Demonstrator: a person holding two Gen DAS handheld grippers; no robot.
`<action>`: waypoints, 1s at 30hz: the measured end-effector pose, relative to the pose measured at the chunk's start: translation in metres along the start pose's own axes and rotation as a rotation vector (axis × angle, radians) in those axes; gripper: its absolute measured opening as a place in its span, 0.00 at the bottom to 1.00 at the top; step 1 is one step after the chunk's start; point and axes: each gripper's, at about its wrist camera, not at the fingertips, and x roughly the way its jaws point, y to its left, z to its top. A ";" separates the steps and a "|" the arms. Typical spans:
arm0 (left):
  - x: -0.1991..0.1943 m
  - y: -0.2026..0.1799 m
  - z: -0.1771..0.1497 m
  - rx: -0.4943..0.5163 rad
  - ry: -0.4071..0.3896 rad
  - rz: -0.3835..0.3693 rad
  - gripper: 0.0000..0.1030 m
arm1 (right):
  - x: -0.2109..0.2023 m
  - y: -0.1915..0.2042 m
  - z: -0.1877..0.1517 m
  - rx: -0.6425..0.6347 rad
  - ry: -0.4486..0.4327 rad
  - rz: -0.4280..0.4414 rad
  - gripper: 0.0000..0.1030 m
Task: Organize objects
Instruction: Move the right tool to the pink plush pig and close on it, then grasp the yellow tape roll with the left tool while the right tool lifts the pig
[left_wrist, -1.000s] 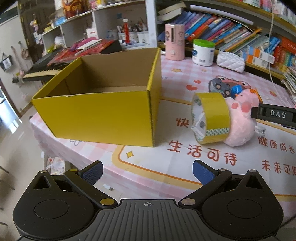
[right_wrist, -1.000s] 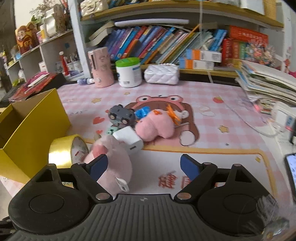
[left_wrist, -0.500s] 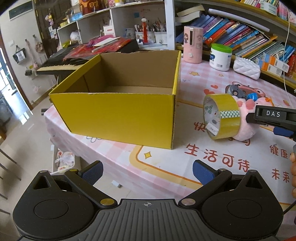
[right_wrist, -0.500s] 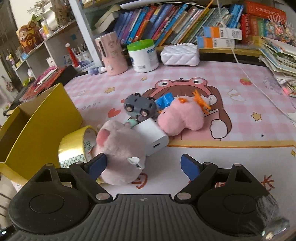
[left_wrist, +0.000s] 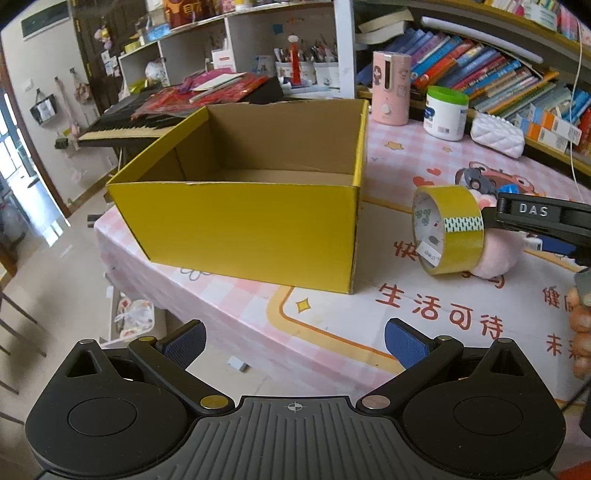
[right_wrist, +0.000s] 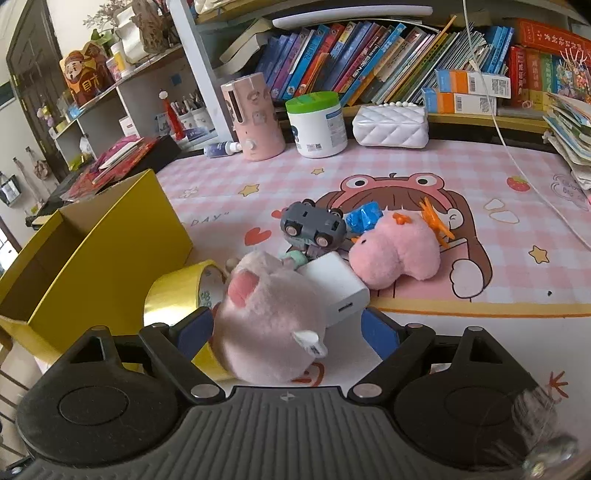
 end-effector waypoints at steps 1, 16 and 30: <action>-0.001 0.001 0.000 -0.007 -0.006 -0.011 1.00 | 0.003 -0.001 0.001 0.005 0.001 0.004 0.84; 0.014 -0.059 0.021 0.081 -0.045 -0.316 1.00 | -0.041 -0.014 0.006 -0.161 -0.069 -0.040 0.50; 0.074 -0.125 0.061 0.137 -0.005 -0.116 0.38 | -0.095 -0.069 0.005 -0.084 -0.082 -0.051 0.51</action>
